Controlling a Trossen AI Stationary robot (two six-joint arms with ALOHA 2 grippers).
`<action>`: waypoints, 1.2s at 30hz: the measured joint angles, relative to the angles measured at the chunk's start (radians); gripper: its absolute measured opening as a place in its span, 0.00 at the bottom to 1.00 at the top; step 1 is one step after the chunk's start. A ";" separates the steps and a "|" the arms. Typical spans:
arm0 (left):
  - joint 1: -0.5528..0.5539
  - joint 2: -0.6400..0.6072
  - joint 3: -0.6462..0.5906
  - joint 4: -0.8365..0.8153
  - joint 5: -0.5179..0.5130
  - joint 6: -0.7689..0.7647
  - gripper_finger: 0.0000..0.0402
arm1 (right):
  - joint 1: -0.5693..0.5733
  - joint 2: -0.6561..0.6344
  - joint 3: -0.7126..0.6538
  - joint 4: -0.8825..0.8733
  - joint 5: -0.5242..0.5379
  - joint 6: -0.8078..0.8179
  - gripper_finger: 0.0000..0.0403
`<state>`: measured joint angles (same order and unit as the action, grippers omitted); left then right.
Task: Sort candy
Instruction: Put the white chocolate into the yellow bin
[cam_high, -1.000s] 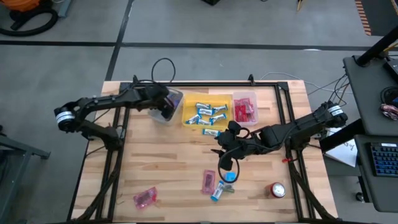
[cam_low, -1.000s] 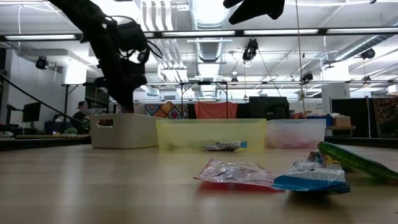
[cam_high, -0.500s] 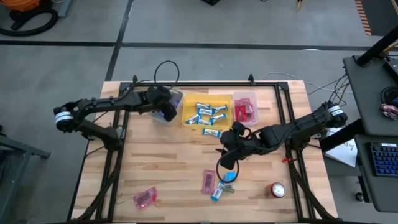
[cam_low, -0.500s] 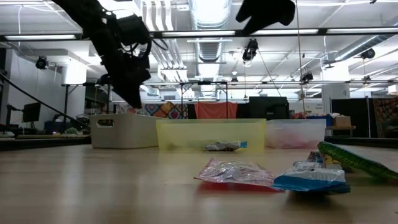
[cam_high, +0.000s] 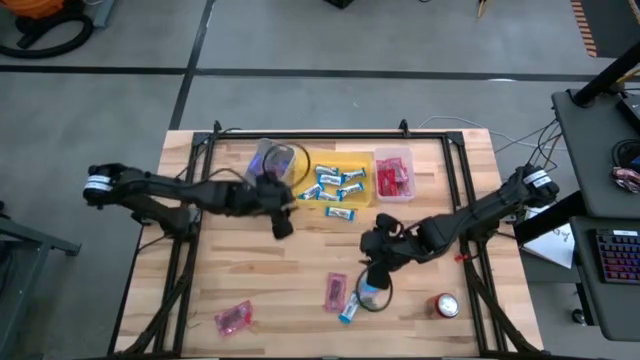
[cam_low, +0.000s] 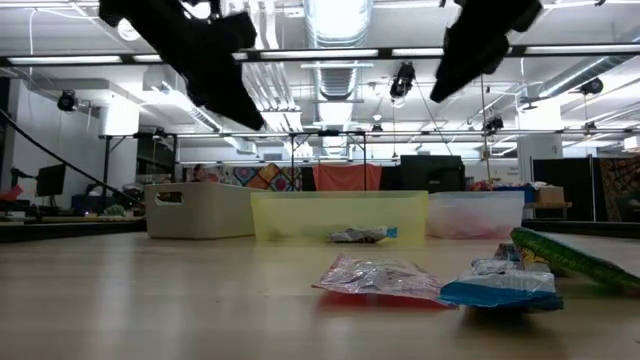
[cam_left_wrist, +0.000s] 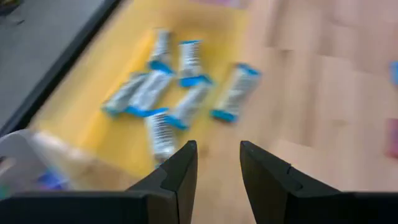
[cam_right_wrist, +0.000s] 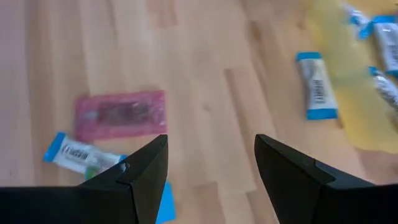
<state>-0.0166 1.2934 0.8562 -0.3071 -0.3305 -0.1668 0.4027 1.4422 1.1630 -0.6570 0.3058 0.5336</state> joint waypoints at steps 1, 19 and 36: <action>-0.032 0.000 0.000 0.009 0.000 -0.004 0.26 | 0.010 0.000 -0.019 0.027 0.000 -0.010 0.57; -0.346 0.016 0.000 0.221 -0.003 -0.010 0.26 | 0.035 0.000 -0.263 0.411 0.303 -0.074 0.57; -0.348 0.016 0.000 0.216 -0.064 0.064 0.26 | -0.069 0.061 -0.410 0.721 0.338 -0.212 0.57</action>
<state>-0.3641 1.3098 0.8562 -0.0908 -0.3950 -0.1027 0.3335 1.5032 0.7532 0.0645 0.6438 0.3216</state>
